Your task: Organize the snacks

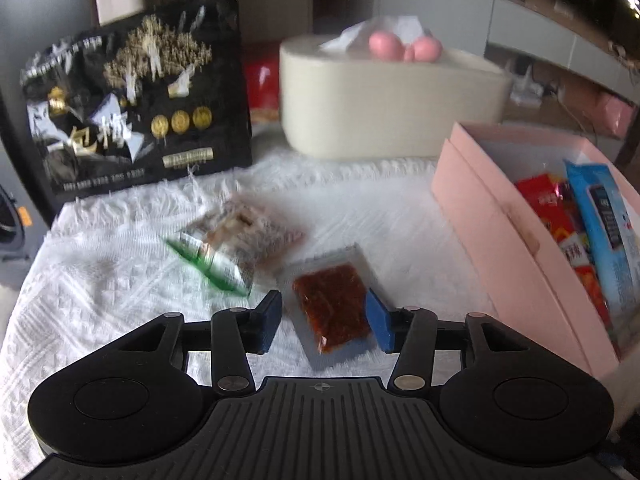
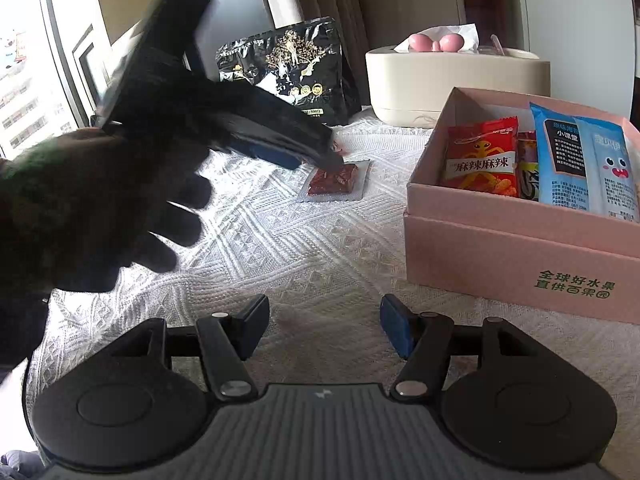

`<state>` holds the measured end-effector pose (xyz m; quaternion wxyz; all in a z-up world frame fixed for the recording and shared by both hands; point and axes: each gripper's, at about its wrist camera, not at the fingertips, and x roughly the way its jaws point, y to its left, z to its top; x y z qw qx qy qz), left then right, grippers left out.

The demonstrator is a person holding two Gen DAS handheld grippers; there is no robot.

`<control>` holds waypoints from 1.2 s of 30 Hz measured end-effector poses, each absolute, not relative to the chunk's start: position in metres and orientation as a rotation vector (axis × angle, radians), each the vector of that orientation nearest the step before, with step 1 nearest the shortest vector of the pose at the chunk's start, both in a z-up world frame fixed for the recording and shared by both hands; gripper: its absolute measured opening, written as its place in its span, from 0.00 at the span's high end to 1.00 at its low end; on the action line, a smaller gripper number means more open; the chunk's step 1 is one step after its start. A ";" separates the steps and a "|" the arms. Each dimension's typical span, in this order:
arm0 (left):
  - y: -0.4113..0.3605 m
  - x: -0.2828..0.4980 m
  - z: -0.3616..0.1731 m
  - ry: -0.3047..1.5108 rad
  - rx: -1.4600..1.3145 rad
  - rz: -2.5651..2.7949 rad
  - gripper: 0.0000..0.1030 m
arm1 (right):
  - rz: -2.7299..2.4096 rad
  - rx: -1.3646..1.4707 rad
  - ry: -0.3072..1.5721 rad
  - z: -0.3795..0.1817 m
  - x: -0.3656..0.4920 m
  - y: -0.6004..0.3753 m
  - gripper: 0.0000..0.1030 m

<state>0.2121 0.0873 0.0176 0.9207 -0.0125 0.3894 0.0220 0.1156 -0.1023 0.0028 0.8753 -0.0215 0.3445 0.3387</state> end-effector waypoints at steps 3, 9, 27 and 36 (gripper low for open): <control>0.087 0.215 0.018 0.815 -0.062 0.031 0.50 | 0.708 -0.038 0.719 0.003 0.115 -0.103 0.40; 0.074 0.215 0.010 0.820 0.014 -0.021 0.33 | 0.709 -0.030 0.720 0.003 0.114 -0.103 0.40; 0.100 0.197 0.013 0.733 -0.021 -0.067 0.88 | 0.826 -0.039 0.785 0.006 0.126 -0.102 0.18; 0.143 0.167 0.025 0.707 -0.122 -0.011 0.86 | 0.822 -0.207 0.752 0.004 0.112 -0.084 0.13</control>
